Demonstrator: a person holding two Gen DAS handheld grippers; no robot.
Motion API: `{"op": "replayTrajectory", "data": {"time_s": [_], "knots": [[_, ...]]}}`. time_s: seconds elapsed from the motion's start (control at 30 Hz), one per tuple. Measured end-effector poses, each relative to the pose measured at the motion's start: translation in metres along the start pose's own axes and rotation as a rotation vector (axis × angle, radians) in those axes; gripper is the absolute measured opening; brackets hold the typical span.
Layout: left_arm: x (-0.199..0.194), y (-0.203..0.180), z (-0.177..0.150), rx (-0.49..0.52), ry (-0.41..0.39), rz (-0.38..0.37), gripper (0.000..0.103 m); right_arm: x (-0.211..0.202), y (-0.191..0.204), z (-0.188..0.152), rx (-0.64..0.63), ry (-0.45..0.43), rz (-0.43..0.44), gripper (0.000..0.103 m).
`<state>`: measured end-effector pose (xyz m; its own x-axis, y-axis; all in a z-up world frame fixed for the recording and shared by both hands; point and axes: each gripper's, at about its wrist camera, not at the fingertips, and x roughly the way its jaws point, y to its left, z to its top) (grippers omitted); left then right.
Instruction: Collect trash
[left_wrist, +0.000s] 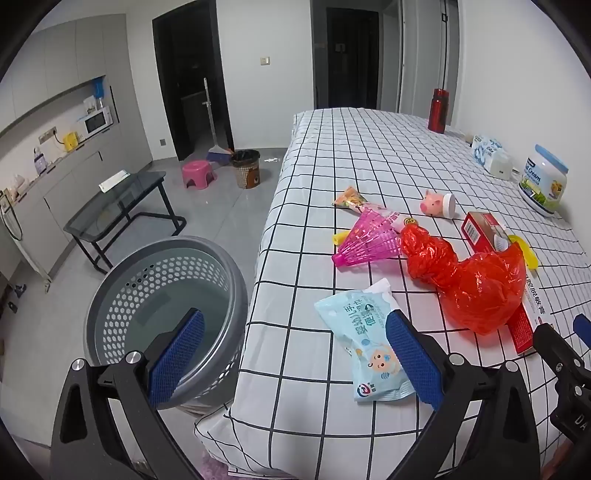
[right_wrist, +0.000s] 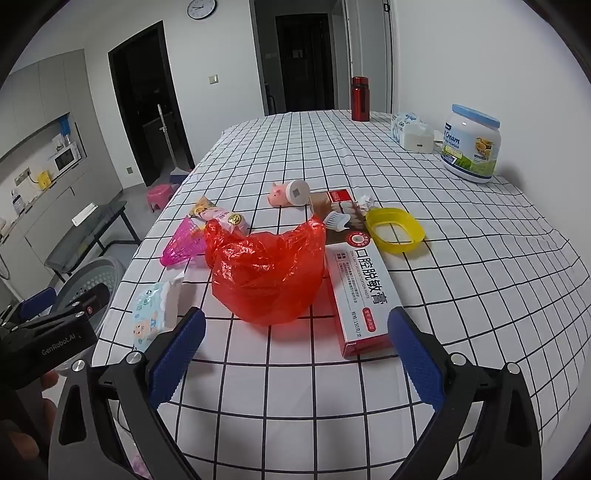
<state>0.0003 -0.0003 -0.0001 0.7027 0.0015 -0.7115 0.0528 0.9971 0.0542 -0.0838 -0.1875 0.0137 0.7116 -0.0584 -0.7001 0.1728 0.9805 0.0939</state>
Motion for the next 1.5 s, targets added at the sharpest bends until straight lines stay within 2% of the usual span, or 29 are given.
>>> {"op": "replayTrajectory", "data": {"time_s": [1.5], "knots": [[-0.014, 0.002, -0.001, -0.013, -0.033, 0.004, 0.097, -0.013, 0.004, 0.000, 0.000, -0.024, 0.015, 0.094]]}}
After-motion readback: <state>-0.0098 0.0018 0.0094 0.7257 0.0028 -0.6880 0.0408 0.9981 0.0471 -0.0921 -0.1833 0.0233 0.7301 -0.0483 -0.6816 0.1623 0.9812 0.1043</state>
